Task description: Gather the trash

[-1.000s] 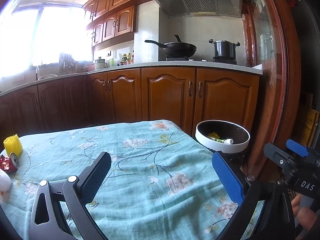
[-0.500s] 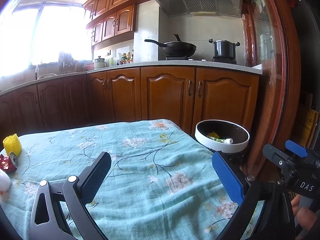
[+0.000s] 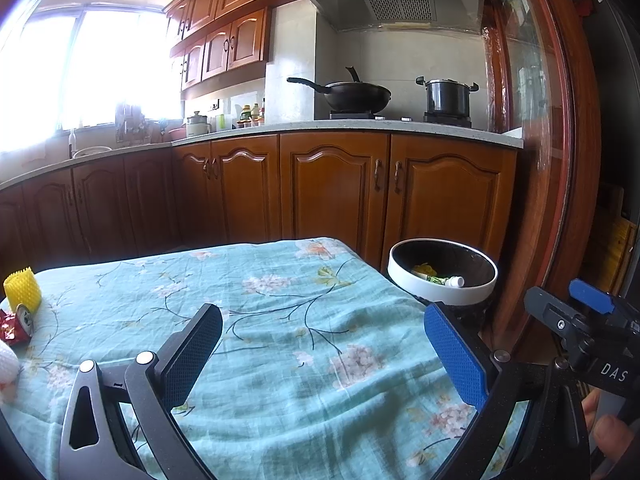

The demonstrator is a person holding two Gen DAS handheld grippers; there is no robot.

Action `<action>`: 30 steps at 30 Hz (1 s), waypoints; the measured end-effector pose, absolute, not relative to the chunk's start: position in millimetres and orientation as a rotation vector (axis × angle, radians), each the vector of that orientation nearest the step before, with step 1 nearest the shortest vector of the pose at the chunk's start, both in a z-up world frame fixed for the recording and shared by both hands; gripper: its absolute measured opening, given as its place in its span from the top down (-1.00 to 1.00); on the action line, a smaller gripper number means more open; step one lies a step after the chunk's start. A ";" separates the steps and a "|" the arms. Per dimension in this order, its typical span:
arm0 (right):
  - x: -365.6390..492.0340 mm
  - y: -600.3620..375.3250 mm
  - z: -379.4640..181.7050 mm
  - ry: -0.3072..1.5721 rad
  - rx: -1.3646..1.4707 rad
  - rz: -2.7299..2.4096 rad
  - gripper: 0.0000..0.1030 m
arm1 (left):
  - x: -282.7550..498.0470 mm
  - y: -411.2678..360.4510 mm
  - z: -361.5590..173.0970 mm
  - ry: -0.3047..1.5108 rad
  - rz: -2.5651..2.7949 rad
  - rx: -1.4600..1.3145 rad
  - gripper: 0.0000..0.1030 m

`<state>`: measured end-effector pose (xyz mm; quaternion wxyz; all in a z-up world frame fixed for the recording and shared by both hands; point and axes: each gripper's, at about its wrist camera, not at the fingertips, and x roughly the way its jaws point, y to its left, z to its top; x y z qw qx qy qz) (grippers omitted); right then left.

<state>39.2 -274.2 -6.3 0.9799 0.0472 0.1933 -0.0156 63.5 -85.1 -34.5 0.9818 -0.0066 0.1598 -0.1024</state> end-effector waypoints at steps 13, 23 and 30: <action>41.2 -274.5 -5.8 0.394 0.098 -0.026 -1.00 | 65.5 -84.8 -35.4 0.329 -0.214 -0.015 -0.97; 43.0 -275.1 -6.6 0.412 0.108 -0.024 -1.00 | 68.7 -82.6 -36.8 0.344 -0.223 -0.022 -0.97; 45.6 -275.3 -8.7 0.424 0.112 -0.019 -1.00 | 68.6 -81.1 -36.5 0.348 -0.228 -0.028 -0.97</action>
